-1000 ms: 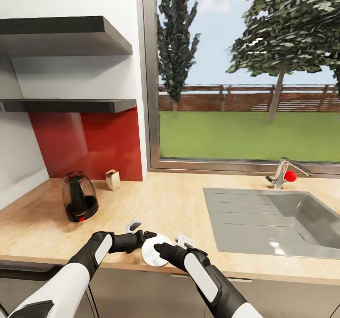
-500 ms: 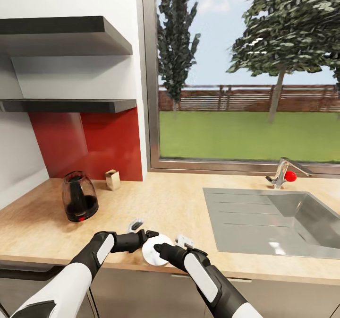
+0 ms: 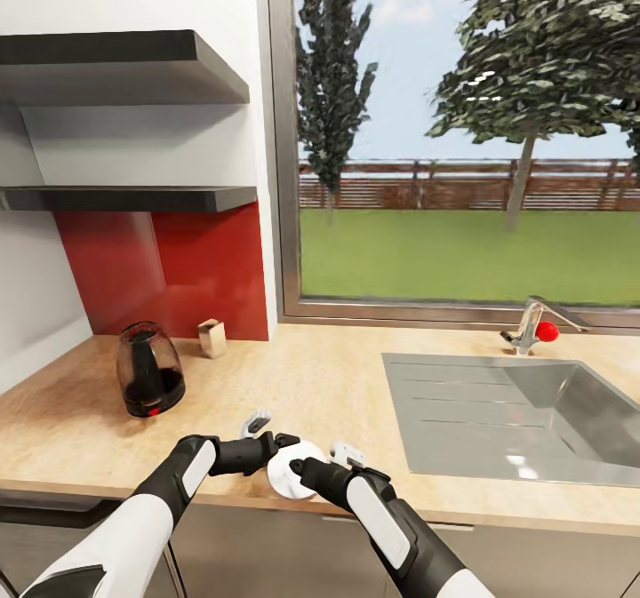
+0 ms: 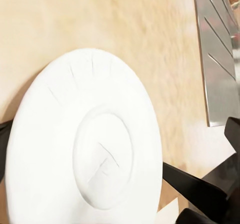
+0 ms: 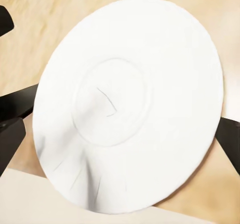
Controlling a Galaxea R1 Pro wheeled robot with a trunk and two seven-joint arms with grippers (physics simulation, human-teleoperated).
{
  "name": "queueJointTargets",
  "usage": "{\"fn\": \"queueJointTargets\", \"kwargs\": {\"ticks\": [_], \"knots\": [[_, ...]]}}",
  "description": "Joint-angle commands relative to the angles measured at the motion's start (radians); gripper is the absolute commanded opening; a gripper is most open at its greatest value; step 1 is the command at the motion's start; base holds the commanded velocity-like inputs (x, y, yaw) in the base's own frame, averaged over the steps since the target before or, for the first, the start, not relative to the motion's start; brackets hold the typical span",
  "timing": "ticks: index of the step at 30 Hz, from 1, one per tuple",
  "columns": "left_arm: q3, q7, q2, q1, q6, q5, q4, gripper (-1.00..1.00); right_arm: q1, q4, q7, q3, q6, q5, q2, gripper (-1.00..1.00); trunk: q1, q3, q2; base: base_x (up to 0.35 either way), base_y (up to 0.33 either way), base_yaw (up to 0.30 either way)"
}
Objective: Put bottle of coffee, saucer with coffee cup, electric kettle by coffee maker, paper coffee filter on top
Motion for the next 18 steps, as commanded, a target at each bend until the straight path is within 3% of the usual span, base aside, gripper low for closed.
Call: {"fn": "queueJointTargets", "kwargs": {"ticks": [1, 7, 13, 16, 17, 18], "knots": [[0.005, 0.0, -0.001, -0.001, 0.007, -0.006, 0.001, 1.0, 0.0, 0.015, -0.012, 0.003, 0.002, -0.028, 0.0, 1.0, 0.001, -0.002, -0.001, 0.0, 0.0, 0.0], [0.005, 0.0, 0.0, -0.001, 0.012, 0.01, 0.001, 1.0, 0.0, 0.015, -0.012, 0.003, 0.002, -0.028, 0.0, 1.0, 0.001, -0.002, -0.001, 0.0, 0.0, 0.0], [0.005, -0.001, 0.001, -0.001, 0.093, 0.014, -0.011, 1.0, 0.0, 0.015, -0.012, 0.003, 0.002, -0.028, 0.0, 1.0, 0.001, -0.002, -0.001, 0.0, 0.0, 0.0], [0.005, -0.001, 0.003, -0.001, 0.102, 0.015, -0.013, 1.0, 0.0, 0.015, -0.012, 0.003, 0.002, -0.028, 0.0, 1.0, 0.001, -0.002, -0.001, 0.0, 0.0, 0.0], [0.005, -0.001, 0.003, -0.001, 0.103, 0.015, -0.013, -1.0, 0.0, 0.015, -0.012, 0.003, 0.002, -0.028, 0.0, 1.0, 0.001, -0.002, -0.001, 0.0, 0.0, 0.0], [0.005, -0.001, 0.003, -0.001, 0.104, 0.015, -0.014, -1.0, 0.0, 0.015, -0.012, 0.003, 0.002, -0.028, 0.0, 1.0, 0.001, -0.002, -0.001, 0.0, 0.0, 0.0]]}}
